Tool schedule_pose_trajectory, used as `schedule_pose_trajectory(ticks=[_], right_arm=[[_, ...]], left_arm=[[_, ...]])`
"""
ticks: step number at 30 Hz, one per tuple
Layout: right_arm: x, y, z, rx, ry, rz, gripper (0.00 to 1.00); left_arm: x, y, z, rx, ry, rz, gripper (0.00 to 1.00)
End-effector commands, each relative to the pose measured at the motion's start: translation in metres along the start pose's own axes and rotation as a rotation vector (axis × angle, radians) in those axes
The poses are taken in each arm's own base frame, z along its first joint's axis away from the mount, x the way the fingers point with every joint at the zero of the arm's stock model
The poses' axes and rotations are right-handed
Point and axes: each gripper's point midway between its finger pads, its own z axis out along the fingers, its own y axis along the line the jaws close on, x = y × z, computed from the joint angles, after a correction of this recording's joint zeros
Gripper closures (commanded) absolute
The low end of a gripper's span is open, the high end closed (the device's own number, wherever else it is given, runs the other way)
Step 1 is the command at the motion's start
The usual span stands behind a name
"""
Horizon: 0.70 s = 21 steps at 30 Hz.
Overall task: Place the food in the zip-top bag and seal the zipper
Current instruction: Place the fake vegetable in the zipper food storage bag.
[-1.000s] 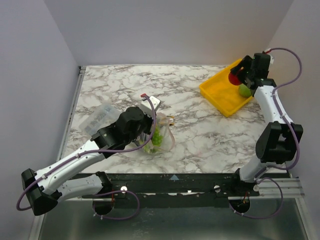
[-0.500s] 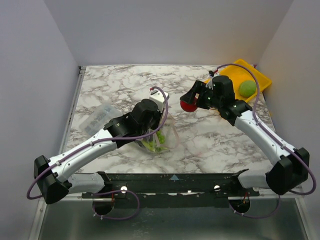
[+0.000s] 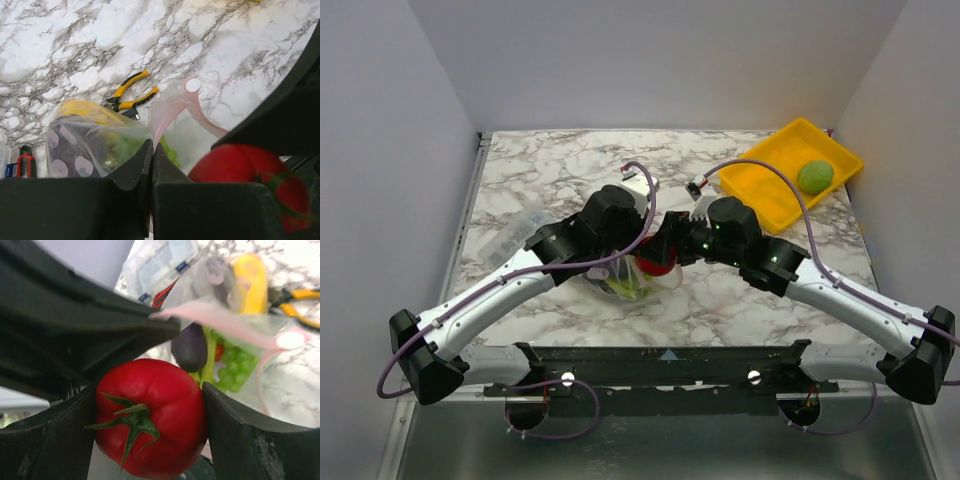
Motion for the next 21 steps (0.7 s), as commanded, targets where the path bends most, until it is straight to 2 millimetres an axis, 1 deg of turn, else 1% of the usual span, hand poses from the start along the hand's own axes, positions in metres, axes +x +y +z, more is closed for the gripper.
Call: schedule_pose_trajectory(ticks=[1, 2, 4, 5, 7, 10, 14, 17, 18, 21], right_arm=[[0.009, -0.002, 0.002, 0.044, -0.023, 0.007, 1.0], [0.006, -0.006, -0.004, 0.068, -0.046, 0.009, 1.0], [0.0, -0.007, -0.018, 0.066, -0.083, 0.003, 1.0], [-0.002, -0.004, -0.023, 0.052, -0.096, -0.006, 1.0], [0.0, 0.002, -0.027, 0.025, -0.076, -0.028, 1.0], [0.008, 0.012, -0.023, -0.033, -0.027, -0.036, 1.0], [0.012, 0.017, -0.02, -0.064, -0.017, -0.042, 1.0], [0.015, 0.017, -0.014, -0.063, -0.004, -0.06, 1.0], [0.016, 0.014, -0.01, -0.052, -0.012, -0.066, 0.99], [0.011, 0.007, 0.001, -0.02, -0.045, -0.063, 0.93]], left_arm=[[-0.01, -0.002, -0.009, 0.056, -0.019, -0.025, 1.0], [-0.01, -0.001, -0.01, 0.056, -0.022, -0.032, 1.0], [-0.015, 0.001, -0.015, 0.06, -0.043, -0.049, 1.0], [-0.018, 0.001, -0.017, 0.069, -0.054, -0.053, 1.0], [-0.024, 0.001, -0.023, 0.078, -0.066, -0.057, 1.0], [-0.032, 0.001, -0.027, 0.081, -0.072, -0.049, 1.0], [-0.036, -0.004, -0.03, 0.114, -0.074, -0.052, 1.0], [-0.039, -0.006, -0.035, 0.126, -0.086, -0.071, 1.0], [-0.041, -0.008, -0.037, 0.138, -0.085, -0.074, 1.0], [-0.042, -0.011, -0.046, 0.158, -0.087, -0.086, 1.0]])
